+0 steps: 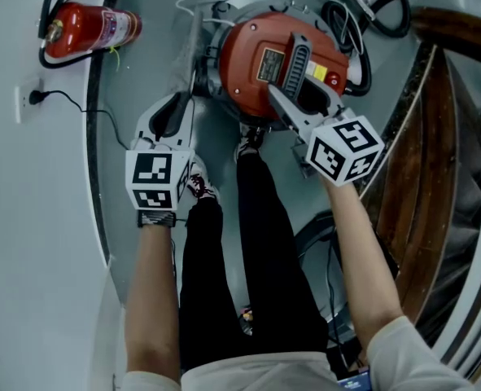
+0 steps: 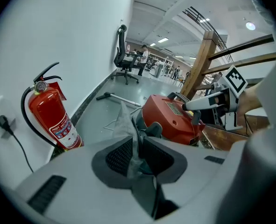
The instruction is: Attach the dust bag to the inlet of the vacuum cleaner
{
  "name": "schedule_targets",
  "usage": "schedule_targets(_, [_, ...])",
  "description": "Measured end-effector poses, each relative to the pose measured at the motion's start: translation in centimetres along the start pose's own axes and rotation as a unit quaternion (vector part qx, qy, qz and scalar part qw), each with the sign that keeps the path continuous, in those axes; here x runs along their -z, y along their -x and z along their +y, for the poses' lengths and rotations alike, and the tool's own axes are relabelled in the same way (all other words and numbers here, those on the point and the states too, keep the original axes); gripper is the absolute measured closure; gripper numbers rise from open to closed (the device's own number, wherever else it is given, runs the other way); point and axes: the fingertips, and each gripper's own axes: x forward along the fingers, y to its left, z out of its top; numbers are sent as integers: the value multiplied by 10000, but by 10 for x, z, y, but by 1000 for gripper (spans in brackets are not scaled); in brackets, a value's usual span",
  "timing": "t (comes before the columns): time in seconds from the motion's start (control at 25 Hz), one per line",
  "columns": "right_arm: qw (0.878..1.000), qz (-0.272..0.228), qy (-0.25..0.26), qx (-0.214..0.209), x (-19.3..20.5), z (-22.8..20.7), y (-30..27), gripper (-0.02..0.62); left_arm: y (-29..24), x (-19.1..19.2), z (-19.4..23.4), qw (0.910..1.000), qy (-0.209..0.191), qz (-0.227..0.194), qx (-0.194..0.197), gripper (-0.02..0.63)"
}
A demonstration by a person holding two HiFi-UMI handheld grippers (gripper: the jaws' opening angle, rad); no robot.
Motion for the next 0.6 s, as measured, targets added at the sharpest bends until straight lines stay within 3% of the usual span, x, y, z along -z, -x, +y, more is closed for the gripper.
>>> schedule_targets(0.6, [9967, 56, 502, 639, 2, -3, 46, 376, 31, -38, -6, 9995, -85, -245, 193, 547])
